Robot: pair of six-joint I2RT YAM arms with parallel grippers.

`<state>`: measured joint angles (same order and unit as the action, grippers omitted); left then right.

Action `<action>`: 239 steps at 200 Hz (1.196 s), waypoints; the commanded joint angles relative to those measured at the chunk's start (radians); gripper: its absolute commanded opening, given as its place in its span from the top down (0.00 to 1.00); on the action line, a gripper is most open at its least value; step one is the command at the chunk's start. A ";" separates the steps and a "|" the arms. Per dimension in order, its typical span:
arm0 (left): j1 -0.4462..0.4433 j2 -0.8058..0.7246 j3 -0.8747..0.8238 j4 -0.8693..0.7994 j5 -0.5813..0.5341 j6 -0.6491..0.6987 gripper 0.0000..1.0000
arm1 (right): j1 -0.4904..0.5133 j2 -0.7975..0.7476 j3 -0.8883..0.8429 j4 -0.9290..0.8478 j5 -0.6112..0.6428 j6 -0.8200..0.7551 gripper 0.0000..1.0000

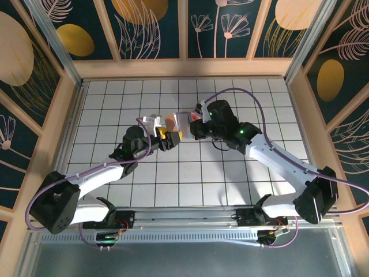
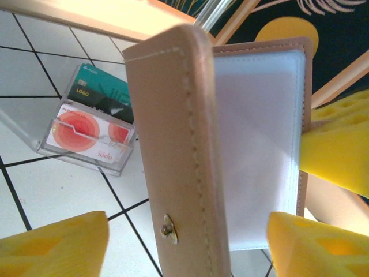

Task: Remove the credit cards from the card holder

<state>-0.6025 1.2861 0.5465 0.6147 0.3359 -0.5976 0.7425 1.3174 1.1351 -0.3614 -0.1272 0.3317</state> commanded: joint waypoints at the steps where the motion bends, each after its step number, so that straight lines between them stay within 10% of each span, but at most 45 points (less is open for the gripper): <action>1: -0.003 0.028 0.042 -0.032 0.018 0.005 0.33 | 0.012 0.021 0.062 -0.020 0.037 0.020 1.00; 142: -0.002 0.050 0.040 -0.046 0.010 -0.028 0.79 | 0.014 -0.004 0.040 0.035 -0.009 0.039 1.00; 239: -0.003 0.060 0.037 0.005 0.045 -0.055 0.59 | -0.018 -0.007 -0.013 0.159 -0.140 0.077 1.00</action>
<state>-0.6022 1.3529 0.5835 0.5827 0.3576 -0.6479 0.7380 1.3399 1.1362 -0.2890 -0.2123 0.3832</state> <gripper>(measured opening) 0.360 0.084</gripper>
